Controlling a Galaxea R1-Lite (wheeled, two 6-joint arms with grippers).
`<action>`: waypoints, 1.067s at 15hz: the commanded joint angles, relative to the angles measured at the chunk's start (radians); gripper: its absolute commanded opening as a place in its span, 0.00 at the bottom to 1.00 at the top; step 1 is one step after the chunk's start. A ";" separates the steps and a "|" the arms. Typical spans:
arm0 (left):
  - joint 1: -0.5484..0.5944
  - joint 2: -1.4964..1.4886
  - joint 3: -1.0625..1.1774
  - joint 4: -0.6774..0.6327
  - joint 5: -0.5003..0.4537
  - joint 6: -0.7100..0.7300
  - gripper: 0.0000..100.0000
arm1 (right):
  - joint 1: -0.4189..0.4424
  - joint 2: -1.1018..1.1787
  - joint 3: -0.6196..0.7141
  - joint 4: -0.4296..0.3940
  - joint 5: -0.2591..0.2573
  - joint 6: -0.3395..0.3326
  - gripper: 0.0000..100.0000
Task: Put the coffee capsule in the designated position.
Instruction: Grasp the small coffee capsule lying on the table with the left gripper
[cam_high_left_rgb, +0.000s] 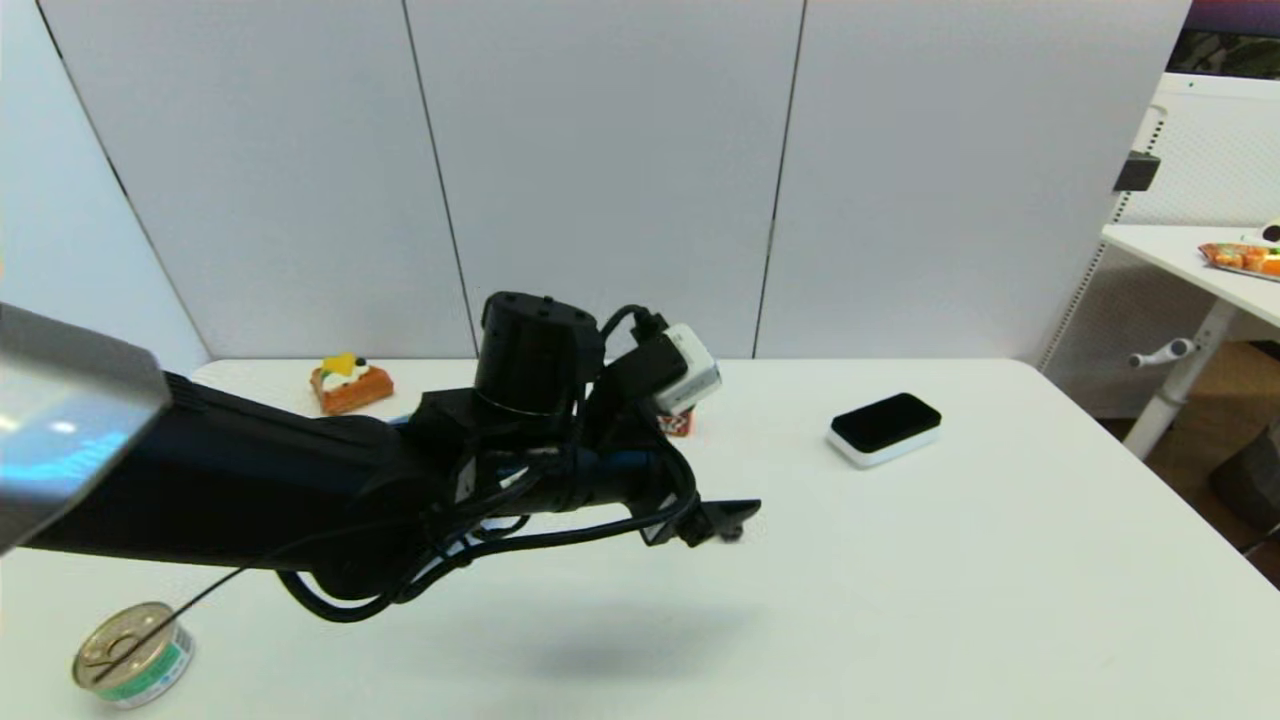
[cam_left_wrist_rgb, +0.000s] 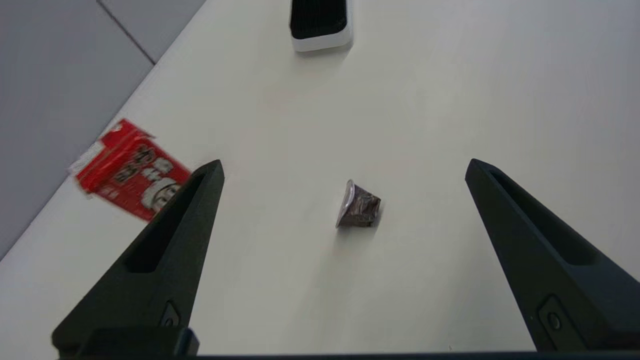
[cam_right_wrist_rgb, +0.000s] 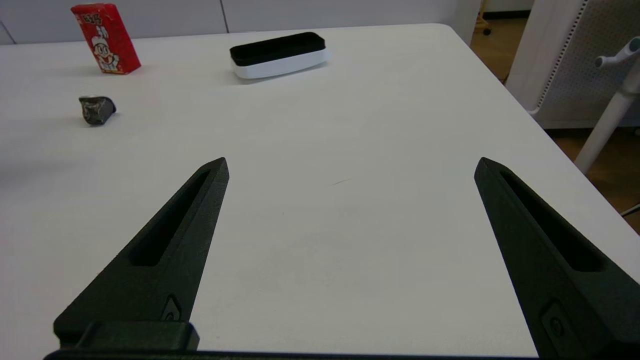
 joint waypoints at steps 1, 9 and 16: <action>0.036 0.111 -0.010 -0.016 -0.080 0.055 1.00 | 0.000 0.001 0.000 0.000 -0.001 0.000 1.00; 0.072 0.173 -0.022 -0.018 -0.134 0.104 1.00 | 0.000 0.001 0.000 0.000 -0.001 0.000 1.00; 0.072 0.242 -0.091 -0.021 -0.186 0.106 1.00 | 0.000 0.001 0.000 0.000 -0.001 0.000 1.00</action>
